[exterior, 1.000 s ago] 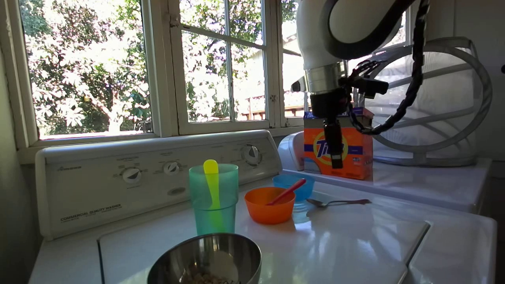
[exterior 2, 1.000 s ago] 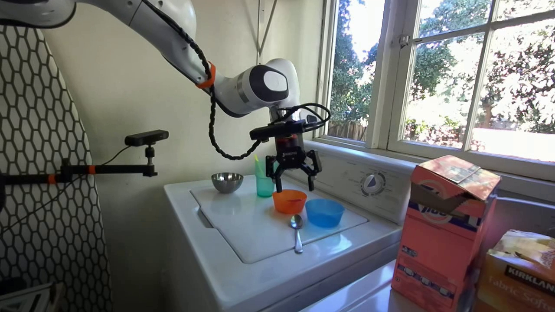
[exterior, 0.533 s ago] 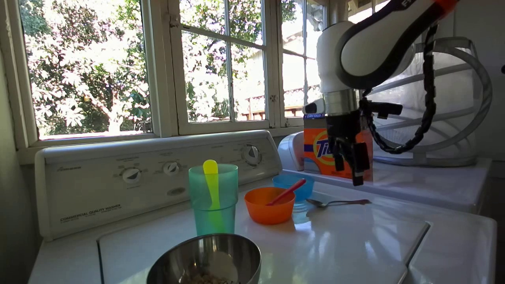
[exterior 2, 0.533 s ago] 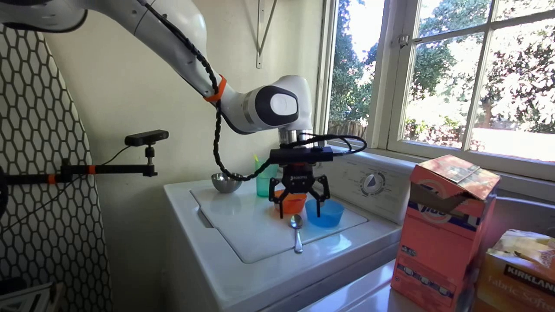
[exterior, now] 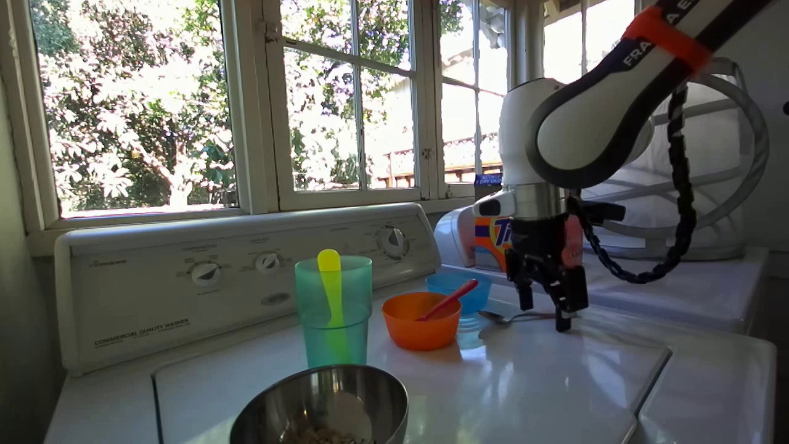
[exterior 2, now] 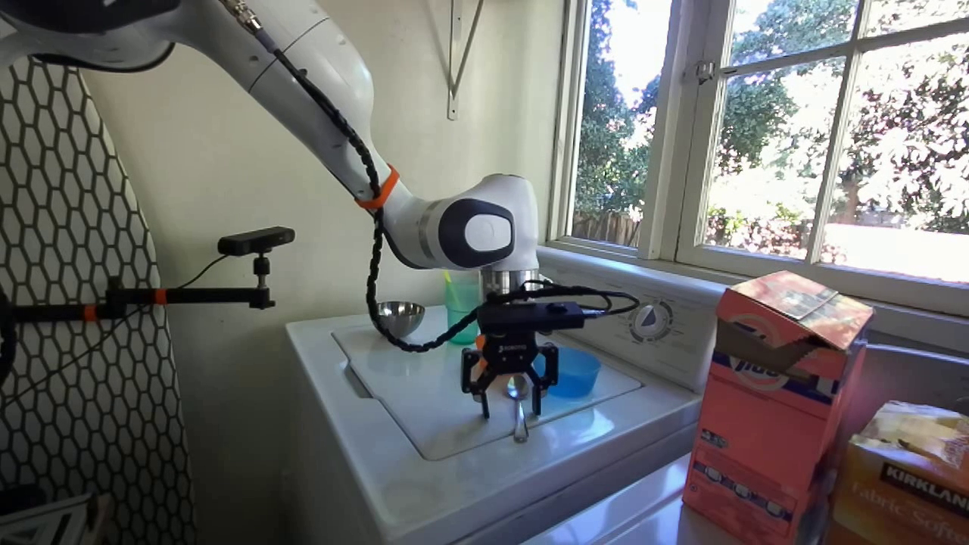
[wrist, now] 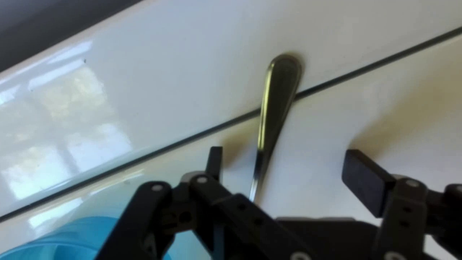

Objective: Put the spoon in the green cup

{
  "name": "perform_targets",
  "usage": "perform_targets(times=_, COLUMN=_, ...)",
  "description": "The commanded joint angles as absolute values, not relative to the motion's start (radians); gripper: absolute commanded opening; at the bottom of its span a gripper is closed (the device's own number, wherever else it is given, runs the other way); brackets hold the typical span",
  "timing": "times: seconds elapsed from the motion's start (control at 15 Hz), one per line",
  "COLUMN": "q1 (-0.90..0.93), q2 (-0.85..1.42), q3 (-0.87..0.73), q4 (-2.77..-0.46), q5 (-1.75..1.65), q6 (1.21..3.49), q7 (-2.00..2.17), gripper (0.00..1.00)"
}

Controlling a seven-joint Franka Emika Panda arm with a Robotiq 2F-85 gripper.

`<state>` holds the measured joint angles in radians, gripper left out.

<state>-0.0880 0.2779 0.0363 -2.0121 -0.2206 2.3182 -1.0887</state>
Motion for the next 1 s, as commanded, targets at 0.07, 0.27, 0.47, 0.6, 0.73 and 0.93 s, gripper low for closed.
perform_targets(times=0.07, q1=-0.109, q2=0.283, q3=0.04, q4=-2.031, q5=-0.161, q6=2.36, q7=-1.193, gripper=0.45)
perform_targets(times=0.27, q1=-0.115, q2=0.28, q3=0.038, q4=-2.028, q5=-0.138, q6=2.368, q7=-1.224, gripper=0.23)
perform_targets(times=0.47, q1=-0.112, q2=0.275, q3=0.032, q4=-2.031, q5=-0.14, q6=2.369, q7=-1.226, gripper=0.01)
perform_targets(times=0.6, q1=-0.107, q2=0.255, q3=0.024, q4=-2.04, q5=-0.152, q6=2.371, q7=-1.202, gripper=0.0)
perform_targets(times=0.73, q1=-0.11, q2=0.196, q3=0.007, q4=-2.084, q5=-0.173, q6=2.384, q7=-1.18, gripper=0.02)
perform_targets(times=0.93, q1=-0.123, q2=0.111, q3=-0.013, q4=-2.141, q5=-0.154, q6=2.406, q7=-1.19, gripper=0.03)
